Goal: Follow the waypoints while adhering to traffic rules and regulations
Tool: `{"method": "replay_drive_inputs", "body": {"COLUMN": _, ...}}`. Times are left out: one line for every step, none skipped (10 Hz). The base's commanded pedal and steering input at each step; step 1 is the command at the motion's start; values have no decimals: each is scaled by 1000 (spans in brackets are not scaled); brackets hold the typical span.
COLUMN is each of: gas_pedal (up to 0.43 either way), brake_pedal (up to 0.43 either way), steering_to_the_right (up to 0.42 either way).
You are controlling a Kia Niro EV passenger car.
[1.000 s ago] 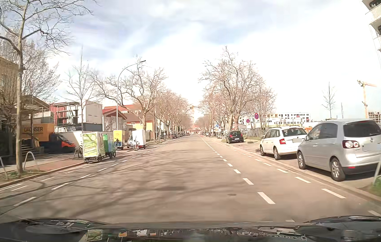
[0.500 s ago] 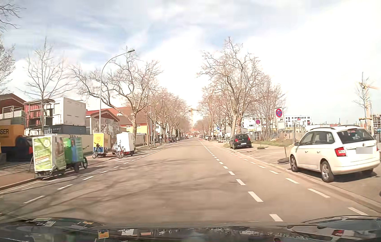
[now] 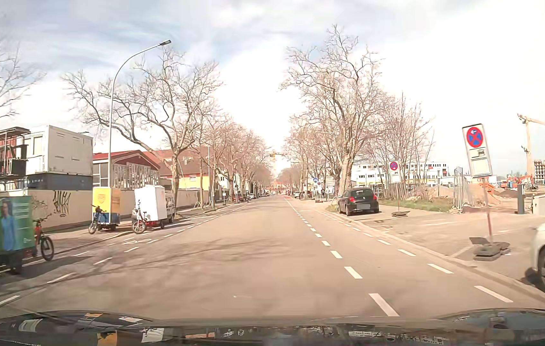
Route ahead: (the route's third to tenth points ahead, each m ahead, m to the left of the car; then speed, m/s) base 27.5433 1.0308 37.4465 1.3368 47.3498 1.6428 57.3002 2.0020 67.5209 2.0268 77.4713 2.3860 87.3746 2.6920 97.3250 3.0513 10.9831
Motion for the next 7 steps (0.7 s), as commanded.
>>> {"method": "replay_drive_inputs", "body": {"gas_pedal": 110, "brake_pedal": 0, "steering_to_the_right": -3}}
{"method": "replay_drive_inputs", "body": {"gas_pedal": 110, "brake_pedal": 0, "steering_to_the_right": -3}}
{"method": "replay_drive_inputs", "body": {"gas_pedal": 118, "brake_pedal": 0, "steering_to_the_right": -3}}
{"method": "replay_drive_inputs", "body": {"gas_pedal": 118, "brake_pedal": 0, "steering_to_the_right": -4}}
{"method": "replay_drive_inputs", "body": {"gas_pedal": 118, "brake_pedal": 0, "steering_to_the_right": -3}}
{"method": "replay_drive_inputs", "body": {"gas_pedal": 118, "brake_pedal": 0, "steering_to_the_right": -4}}
{"method": "replay_drive_inputs", "body": {"gas_pedal": 118, "brake_pedal": 0, "steering_to_the_right": -4}}
